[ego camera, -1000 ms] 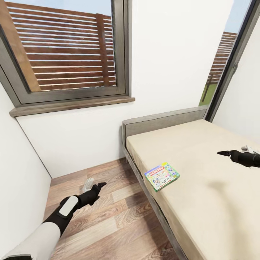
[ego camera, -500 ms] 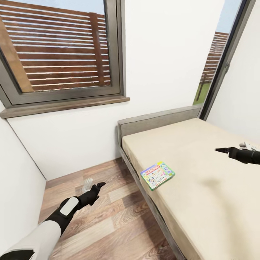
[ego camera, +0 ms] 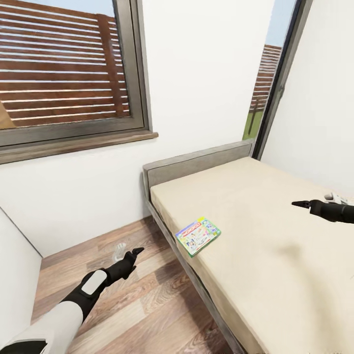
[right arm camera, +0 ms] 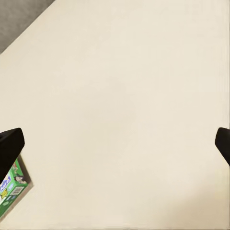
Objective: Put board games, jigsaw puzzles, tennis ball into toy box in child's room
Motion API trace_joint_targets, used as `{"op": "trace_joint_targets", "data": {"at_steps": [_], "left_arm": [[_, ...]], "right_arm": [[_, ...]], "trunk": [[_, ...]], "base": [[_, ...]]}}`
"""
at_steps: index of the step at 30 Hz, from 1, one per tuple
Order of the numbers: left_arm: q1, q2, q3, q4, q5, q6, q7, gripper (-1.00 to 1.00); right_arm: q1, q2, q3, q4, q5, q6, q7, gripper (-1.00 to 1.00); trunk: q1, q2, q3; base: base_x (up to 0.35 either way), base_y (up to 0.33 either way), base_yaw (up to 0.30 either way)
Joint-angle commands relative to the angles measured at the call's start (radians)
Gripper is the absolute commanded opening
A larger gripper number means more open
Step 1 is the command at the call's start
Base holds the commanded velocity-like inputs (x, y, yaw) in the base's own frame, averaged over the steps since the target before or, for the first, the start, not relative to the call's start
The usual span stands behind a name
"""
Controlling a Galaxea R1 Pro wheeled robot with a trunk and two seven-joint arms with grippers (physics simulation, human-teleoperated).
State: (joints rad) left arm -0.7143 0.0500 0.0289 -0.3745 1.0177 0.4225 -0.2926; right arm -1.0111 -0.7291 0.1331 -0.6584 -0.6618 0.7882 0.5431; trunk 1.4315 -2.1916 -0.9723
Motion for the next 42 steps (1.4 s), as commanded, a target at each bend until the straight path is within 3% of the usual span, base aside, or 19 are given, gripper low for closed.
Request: {"op": "trace_joint_targets", "data": {"at_steps": [1, 13, 42], "left_arm": [[0.001, 0.000, 0.003, 0.000, 0.006, 0.006, -0.004, 1.00], [0.009, 0.000, 0.001, 0.000, 0.002, -0.001, -0.042, 1.00], [0.026, -0.004, -0.005, 0.000, 0.001, -0.059, -0.062, 1.00]], "right_arm": [[-0.001, -0.001, 0.004, 0.000, 0.000, 0.001, 0.003, 1.00], [0.001, 0.001, 0.003, 0.000, 0.001, 0.000, 0.003, 1.00], [0.004, 0.004, 0.003, 0.000, 0.000, 0.000, 0.003, 1.00]], "trunk": [[0.000, 0.000, -0.001], [0.000, 0.000, -0.001], [0.000, 0.000, -0.001]], "base": [[0.000, 0.000, -0.109], [0.000, 0.000, -0.053], [0.000, 0.069, -0.005]]}}
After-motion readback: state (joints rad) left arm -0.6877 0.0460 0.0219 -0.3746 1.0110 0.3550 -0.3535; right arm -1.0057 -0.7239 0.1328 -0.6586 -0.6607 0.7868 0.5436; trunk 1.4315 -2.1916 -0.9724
